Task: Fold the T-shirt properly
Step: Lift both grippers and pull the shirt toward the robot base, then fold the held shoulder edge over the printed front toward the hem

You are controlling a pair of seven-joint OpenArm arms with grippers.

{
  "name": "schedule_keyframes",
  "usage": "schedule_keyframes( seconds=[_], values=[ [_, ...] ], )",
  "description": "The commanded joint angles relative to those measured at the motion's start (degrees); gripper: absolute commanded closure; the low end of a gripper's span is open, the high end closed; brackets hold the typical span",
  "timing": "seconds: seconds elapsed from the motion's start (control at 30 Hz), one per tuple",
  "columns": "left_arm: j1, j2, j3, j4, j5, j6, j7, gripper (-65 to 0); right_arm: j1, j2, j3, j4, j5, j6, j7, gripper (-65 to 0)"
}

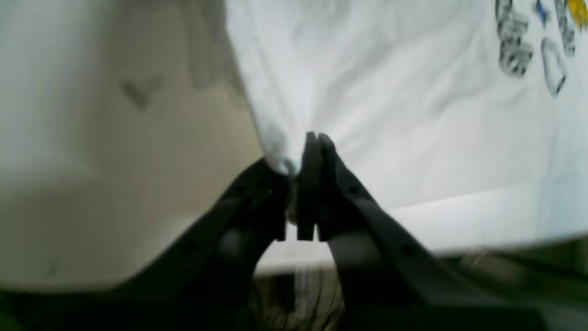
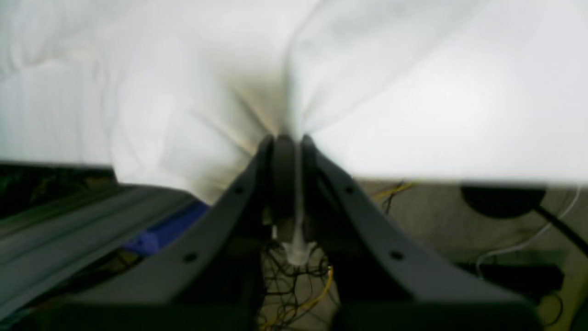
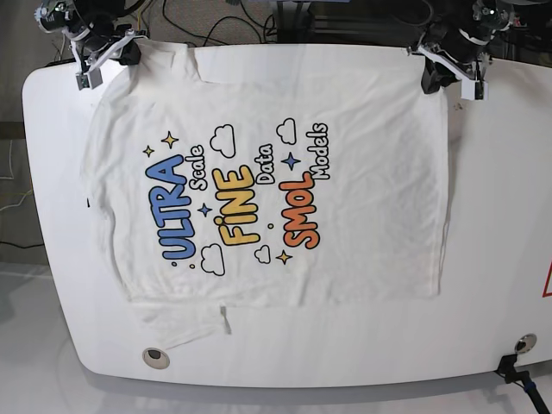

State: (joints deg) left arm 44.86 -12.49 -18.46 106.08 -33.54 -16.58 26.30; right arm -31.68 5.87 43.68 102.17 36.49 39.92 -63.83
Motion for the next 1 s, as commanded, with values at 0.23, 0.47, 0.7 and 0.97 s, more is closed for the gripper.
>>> schedule_keyframes(
  seconds=[0.23,0.47,0.7,0.97],
  values=[
    [3.71,-0.65,-1.81,1.48,-0.61,0.09,-1.03,0.0,-4.67,0.77,1.37,3.19,5.75,0.08,-0.56,0.0],
    [-2.8,-0.56,-1.37,2.71,-0.7,0.09,-0.85,0.0,-0.1,3.14,1.37,3.1,9.09,0.08,-0.56,0.0],
    [-11.94,-0.56,0.22,2.44,-0.61,0.09,-0.85,0.0,8.43,4.29,1.37,2.84,11.2,0.08,-3.29,0.0],
    [-18.53,-0.56,0.3,2.09,-0.61,0.09,-0.77,0.0,15.9,4.29,1.2,2.75,10.85,0.08,-4.17,0.0]
  ],
)
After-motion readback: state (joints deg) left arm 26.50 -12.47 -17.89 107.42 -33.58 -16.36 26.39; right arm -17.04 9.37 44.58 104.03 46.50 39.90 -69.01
